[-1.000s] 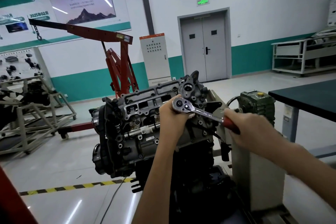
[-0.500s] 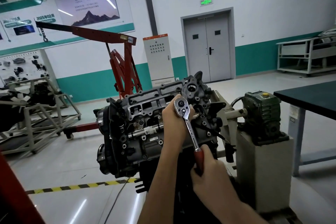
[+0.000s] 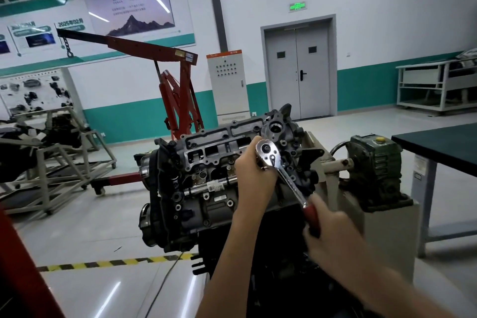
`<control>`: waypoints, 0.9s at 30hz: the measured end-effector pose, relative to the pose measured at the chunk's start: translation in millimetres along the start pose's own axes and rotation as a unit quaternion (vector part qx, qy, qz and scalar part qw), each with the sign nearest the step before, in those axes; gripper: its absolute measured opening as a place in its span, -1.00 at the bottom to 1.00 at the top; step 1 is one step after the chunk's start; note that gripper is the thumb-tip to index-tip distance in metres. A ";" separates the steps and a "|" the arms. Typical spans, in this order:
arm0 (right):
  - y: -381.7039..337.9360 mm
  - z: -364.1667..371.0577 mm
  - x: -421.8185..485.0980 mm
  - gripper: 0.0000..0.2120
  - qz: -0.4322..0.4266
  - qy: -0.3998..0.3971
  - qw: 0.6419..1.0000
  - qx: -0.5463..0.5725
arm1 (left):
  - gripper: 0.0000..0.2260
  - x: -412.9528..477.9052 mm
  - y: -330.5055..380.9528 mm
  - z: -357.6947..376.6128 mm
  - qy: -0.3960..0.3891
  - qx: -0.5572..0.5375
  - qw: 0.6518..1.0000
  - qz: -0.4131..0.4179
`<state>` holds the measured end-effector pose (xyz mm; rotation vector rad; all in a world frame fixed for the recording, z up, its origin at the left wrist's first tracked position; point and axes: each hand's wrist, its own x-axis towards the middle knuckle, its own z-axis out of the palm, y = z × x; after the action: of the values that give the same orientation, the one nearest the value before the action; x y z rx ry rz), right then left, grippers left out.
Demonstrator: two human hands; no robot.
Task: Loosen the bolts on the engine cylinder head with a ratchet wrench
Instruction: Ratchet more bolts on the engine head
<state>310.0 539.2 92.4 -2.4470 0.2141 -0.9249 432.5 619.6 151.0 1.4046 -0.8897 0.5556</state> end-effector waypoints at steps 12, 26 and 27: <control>14.2 -22.8 13.7 -0.64 -0.039 -0.039 0.997 -0.056 | -0.58 8.3 -4.9 3.4 -0.006 -0.039 0.998 -0.051; -15.1 23.9 -13.0 -0.65 0.044 -0.003 0.996 0.079 | -0.63 3.6 -2.2 5.0 0.009 -0.045 0.999 -0.009; -26.4 34.7 -18.3 -0.66 0.053 -0.001 0.993 0.105 | -0.63 3.6 -2.0 6.2 0.012 -0.059 0.998 -0.015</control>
<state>318.0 581.7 73.3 -2.2216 0.2315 -0.8534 434.9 612.7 152.3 1.2995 -0.8664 0.4885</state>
